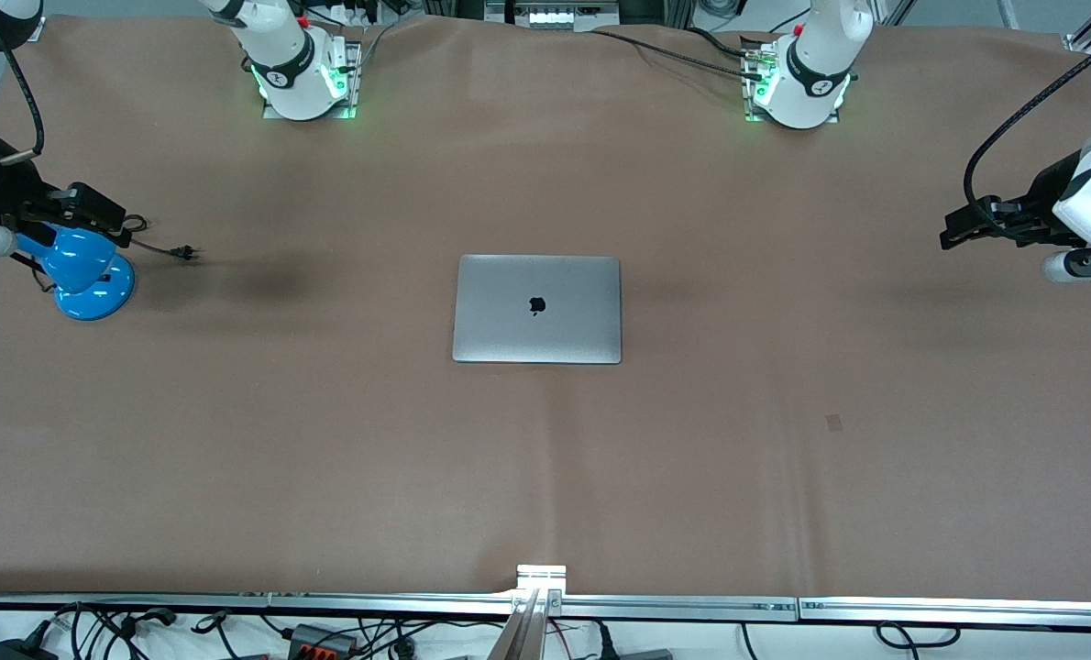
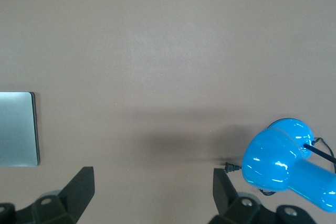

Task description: Close laptop with both arms from behind

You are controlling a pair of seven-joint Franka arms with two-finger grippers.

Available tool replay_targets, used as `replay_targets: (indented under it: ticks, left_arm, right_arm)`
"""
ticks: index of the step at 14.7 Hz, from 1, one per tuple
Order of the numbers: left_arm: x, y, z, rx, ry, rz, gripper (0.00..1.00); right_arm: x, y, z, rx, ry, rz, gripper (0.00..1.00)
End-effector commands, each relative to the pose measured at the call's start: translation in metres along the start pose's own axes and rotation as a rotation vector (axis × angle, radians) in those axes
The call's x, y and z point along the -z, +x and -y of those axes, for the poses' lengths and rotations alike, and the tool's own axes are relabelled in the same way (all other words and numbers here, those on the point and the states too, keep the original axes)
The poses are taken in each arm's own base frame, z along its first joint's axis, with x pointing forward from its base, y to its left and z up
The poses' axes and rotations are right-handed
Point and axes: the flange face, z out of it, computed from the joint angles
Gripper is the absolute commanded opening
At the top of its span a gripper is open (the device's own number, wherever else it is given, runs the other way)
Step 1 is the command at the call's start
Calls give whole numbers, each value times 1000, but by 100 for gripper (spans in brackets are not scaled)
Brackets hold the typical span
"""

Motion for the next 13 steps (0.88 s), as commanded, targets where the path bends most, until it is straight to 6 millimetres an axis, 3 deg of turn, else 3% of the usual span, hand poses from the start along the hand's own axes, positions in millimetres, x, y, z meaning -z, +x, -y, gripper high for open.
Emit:
replay_targets:
  ticks: [1,13]
  left_arm:
    - [4,-3,0,11,-17,-4,100]
    - [4,-3,2,12,-17,-1,100]
  right_arm:
    - [3,-4,-2,7,-7,-4,100]
    - [5,-9,0,-6,-6,22,100]
